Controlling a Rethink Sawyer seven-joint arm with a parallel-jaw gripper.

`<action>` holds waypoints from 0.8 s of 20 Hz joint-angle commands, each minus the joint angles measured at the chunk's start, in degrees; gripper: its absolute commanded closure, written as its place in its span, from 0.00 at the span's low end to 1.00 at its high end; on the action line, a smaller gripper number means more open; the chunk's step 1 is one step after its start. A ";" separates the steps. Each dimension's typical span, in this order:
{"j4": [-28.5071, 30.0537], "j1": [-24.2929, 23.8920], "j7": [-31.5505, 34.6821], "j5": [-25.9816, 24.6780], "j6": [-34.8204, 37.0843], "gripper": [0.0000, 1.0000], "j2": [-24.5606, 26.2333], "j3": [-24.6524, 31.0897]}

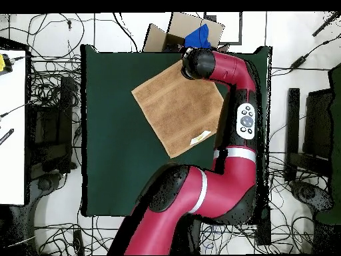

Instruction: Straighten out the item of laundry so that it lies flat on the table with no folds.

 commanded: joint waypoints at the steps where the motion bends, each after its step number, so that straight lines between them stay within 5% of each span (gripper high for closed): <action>1: -0.84 2.05 10.15 -0.88 10.06 1.00 -0.89 -4.42; 16: 20.74 3.60 15.86 8.97 16.53 1.00 -21.21 -8.91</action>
